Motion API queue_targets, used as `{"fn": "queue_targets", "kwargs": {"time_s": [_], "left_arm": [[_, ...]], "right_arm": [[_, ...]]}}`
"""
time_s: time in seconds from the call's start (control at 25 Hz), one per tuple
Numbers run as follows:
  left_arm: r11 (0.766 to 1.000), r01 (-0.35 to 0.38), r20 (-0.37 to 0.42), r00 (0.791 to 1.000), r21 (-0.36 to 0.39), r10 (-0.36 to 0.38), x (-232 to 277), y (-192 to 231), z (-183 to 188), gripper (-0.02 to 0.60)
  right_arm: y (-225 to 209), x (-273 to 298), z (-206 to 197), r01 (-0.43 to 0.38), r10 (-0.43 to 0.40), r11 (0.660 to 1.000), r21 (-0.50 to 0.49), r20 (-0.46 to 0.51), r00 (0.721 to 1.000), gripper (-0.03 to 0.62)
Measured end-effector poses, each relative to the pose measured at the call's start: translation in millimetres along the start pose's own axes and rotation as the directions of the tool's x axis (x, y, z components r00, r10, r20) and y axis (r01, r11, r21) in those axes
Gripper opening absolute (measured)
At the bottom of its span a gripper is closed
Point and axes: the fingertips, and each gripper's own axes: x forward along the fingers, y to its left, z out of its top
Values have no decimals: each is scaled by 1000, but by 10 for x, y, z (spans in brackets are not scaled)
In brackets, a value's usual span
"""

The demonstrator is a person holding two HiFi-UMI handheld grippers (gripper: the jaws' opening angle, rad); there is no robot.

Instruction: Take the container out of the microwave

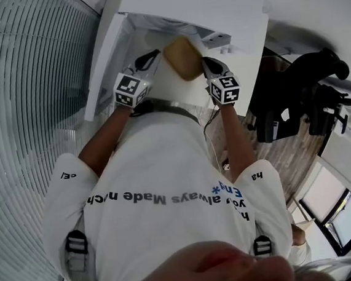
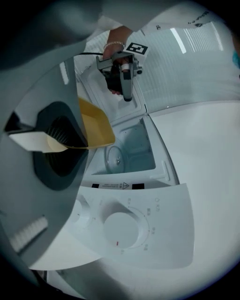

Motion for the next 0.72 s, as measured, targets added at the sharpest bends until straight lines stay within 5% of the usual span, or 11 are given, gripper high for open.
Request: {"fn": "queue_targets", "kwargs": {"time_s": [0.32, 0.72], "left_arm": [[999, 32, -9, 999, 33, -32, 42, -149, -51, 18], [998, 36, -11, 999, 52, -35, 61, -229, -139, 9]], "right_arm": [[-21, -160, -253, -133, 124, 981, -139, -72, 990, 17], [-147, -139, -603, -237, 211, 953, -187, -146, 966, 17]]}}
